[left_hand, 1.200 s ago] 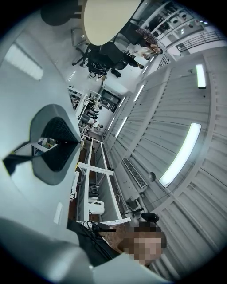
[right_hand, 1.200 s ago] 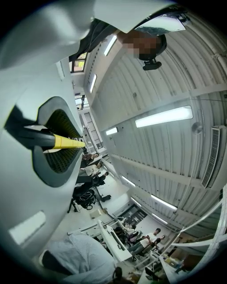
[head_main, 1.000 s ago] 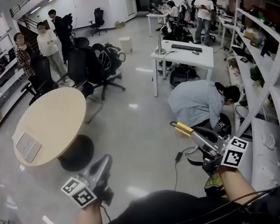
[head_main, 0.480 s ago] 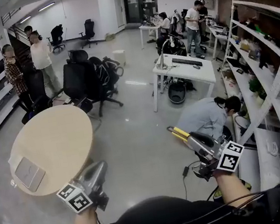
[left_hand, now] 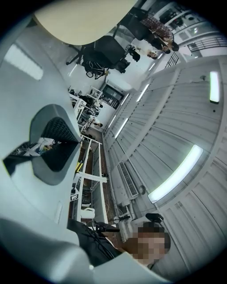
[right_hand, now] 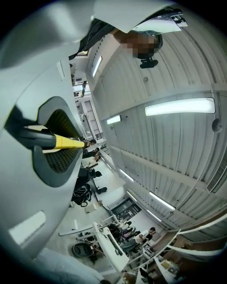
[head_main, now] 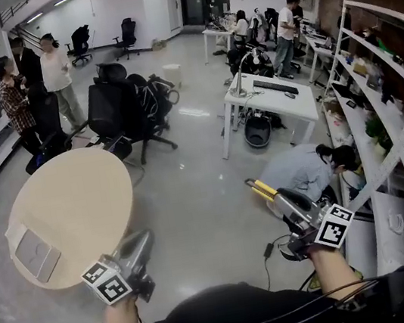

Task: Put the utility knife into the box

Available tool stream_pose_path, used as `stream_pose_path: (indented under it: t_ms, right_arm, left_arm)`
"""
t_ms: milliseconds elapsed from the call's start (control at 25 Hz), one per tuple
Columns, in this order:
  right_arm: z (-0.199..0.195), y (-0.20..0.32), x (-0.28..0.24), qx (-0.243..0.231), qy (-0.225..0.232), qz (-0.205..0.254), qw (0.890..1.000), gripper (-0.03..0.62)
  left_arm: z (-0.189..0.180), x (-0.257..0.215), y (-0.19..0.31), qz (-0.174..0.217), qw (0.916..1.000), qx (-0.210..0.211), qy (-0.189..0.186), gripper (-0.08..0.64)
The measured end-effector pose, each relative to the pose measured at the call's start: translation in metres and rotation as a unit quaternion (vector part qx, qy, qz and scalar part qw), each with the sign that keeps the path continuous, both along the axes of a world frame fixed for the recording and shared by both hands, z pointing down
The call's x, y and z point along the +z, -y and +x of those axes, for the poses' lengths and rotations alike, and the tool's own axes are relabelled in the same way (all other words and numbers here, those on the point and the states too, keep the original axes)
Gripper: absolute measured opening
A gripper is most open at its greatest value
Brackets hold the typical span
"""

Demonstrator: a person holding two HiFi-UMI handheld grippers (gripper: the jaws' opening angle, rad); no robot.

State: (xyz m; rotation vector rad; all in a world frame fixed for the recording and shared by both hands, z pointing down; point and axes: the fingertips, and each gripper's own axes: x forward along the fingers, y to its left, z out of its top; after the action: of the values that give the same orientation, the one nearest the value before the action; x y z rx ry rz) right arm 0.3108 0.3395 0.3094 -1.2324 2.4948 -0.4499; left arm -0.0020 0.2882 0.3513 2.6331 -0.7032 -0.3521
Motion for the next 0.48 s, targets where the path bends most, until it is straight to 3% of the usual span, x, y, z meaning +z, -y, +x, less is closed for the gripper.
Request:
stream_pose_path:
  t_ms: [240,480]
  right_arm:
    - [0.056,0.071,0.006,-0.029,0.01,0.005,1.0,0.089]
    - [0.13,0.149,-0.008,-0.073,0.009,0.015,0.997,0.089]
  left_arm:
    - [0.047,-0.001,0.054,0.006,0.9993,-0.037,0.006,-0.002]
    - [0.132,-0.022,0.111,0.015,0.9982,-0.058,-0.006,-0.002]
